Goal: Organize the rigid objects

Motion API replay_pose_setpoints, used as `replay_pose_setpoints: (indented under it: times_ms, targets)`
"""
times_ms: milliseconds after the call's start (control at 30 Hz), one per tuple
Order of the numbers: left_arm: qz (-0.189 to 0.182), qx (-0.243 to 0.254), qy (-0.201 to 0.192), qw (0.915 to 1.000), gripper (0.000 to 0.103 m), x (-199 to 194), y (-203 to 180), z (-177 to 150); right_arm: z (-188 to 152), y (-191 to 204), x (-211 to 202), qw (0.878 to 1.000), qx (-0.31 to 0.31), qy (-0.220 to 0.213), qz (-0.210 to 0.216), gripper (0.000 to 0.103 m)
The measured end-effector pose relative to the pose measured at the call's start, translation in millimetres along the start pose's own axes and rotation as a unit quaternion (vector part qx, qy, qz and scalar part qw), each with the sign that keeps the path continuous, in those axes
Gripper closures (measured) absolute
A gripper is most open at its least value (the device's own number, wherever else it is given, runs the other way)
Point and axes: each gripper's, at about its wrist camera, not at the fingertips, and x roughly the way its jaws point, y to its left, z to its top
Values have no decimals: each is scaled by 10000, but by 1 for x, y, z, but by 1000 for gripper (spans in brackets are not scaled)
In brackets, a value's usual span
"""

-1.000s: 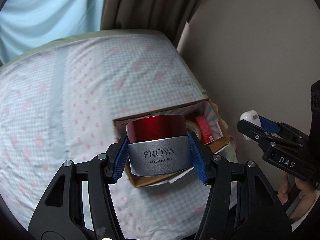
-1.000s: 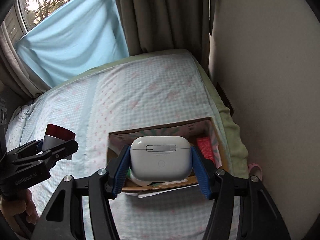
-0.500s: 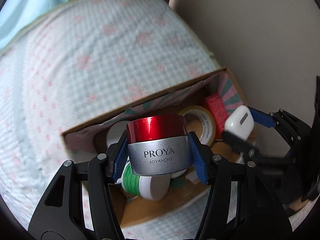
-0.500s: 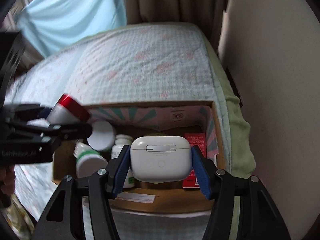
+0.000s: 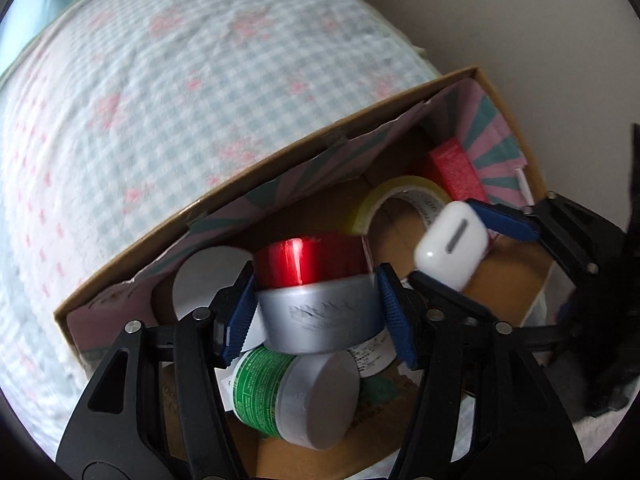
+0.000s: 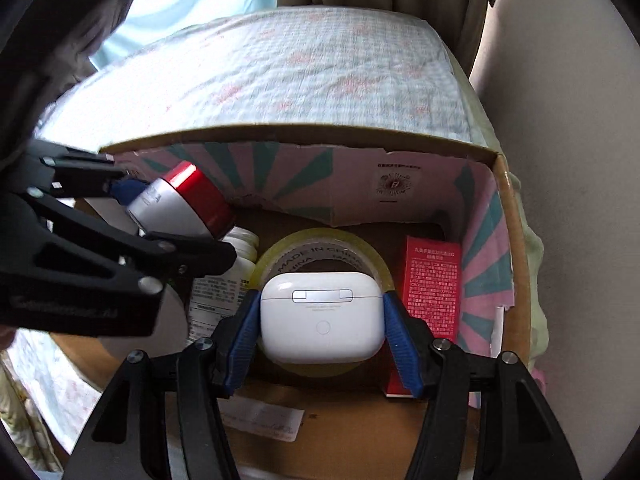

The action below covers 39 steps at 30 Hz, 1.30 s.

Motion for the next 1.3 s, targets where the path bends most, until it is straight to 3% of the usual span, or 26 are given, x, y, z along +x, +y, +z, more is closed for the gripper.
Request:
replay_pose_setpoints:
  times_ms: [33,67,100,133,433,600,1000,1300]
  targets:
    - [26,14,-18,10000,1,-3,0,2,-1,0,1,10000,-44,34,11,39]
    - [75,16,-64,10000,2,-8,1,2,-2,1,2,9998,-78,128,123,30]
    - [99,26,-91,9999,0,-11,2,2,-3,0,4,9995,-79,227,209,2]
    - [76,20,-122,9999,0,-14,3,1,-5,0,3,9993,-64,252,278,0]
    - [161,-183,-171,9996,0,-25,13,-7,-19,-10,-7,9991,346,152,207,0]
    - [182,-261,-230,9992,0,-32,17,-4,-9,-10,-18,9990,376,112,207,0]
    - [280,-284,-726,9966,0,-121,13,-27,3,5,-74,9989,403,-253,-21,0]
    - [581,-317,-1544,9858,0,-239,18,-78,22,52,-164,9961,425,-772,-66,0]
